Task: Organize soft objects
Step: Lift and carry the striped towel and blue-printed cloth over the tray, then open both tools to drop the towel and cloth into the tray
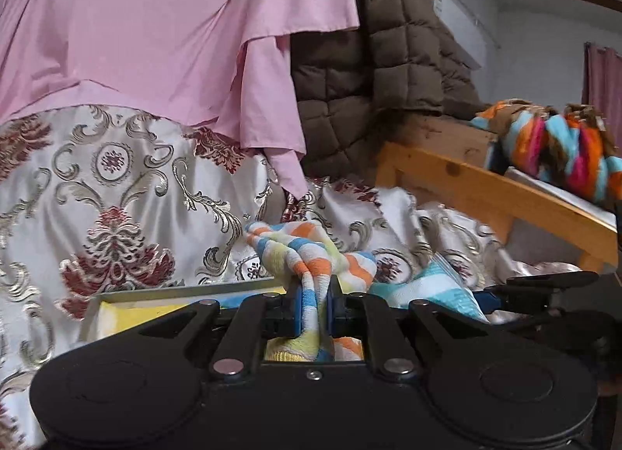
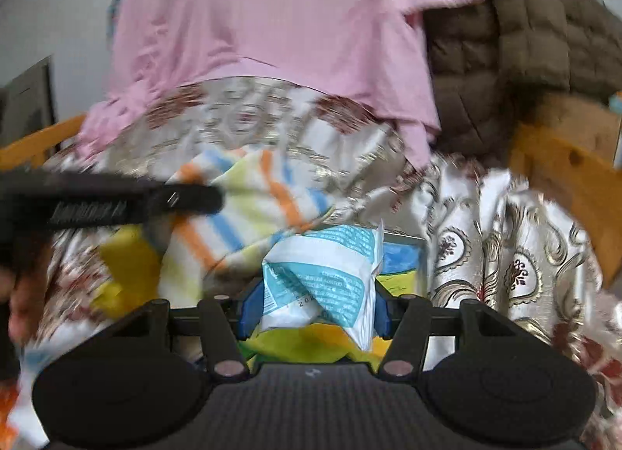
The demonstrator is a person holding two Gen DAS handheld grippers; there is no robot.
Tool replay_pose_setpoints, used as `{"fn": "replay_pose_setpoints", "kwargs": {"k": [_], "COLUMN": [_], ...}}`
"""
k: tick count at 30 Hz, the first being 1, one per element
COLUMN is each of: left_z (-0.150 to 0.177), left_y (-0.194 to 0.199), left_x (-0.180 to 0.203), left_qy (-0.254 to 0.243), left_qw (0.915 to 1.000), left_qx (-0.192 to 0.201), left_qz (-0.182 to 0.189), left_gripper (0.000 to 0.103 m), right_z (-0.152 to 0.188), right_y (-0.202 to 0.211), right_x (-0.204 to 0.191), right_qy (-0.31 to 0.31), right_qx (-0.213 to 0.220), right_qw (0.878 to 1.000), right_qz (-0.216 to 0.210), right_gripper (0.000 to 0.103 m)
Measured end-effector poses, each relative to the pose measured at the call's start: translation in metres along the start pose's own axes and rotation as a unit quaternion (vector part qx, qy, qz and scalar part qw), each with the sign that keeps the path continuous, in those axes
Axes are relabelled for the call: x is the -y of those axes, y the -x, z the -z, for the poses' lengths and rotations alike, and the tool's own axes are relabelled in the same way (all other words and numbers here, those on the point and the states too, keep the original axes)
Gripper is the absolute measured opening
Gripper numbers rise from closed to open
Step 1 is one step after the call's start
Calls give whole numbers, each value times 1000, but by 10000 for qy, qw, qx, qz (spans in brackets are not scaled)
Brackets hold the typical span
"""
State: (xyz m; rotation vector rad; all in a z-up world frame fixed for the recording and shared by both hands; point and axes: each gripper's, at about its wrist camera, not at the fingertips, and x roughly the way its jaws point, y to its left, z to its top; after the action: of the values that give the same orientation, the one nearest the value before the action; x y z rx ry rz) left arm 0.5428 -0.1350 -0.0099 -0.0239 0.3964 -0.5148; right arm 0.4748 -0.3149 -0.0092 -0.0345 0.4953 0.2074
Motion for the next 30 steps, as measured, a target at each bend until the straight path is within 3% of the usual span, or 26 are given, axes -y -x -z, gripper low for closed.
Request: {"fn": "replay_pose_setpoints", "kwargs": {"k": [5, 10, 13, 20, 25, 30], "left_z": [-1, 9, 18, 27, 23, 19], "left_y": [-40, -67, -74, -70, -53, -24], "left_x": [-8, -14, -15, -15, -19, -29], "left_qy": [237, 367, 448, 505, 595, 930], "left_qw": [9997, 9984, 9969, 9962, 9954, 9934], "left_qx": [-14, -405, -611, -652, -602, -450], "left_qz": [-83, -156, -210, -294, -458, -500], "left_gripper": [12, 12, 13, 23, 68, 72], "right_z": [-16, -12, -5, 4, 4, 0], "right_y": [-56, -96, -107, -111, -104, -84], "right_x": [38, 53, 48, 42, 43, 34], "right_qy": [-419, -505, -402, -268, -299, -79], "right_qx": [-284, -646, -855, -1067, -1094, -980], "right_qw": [9986, 9964, 9954, 9935, 9928, 9940], "right_qz": [137, 196, 138, 291, 375, 470], "right_gripper": [60, 60, 60, 64, 78, 87]}}
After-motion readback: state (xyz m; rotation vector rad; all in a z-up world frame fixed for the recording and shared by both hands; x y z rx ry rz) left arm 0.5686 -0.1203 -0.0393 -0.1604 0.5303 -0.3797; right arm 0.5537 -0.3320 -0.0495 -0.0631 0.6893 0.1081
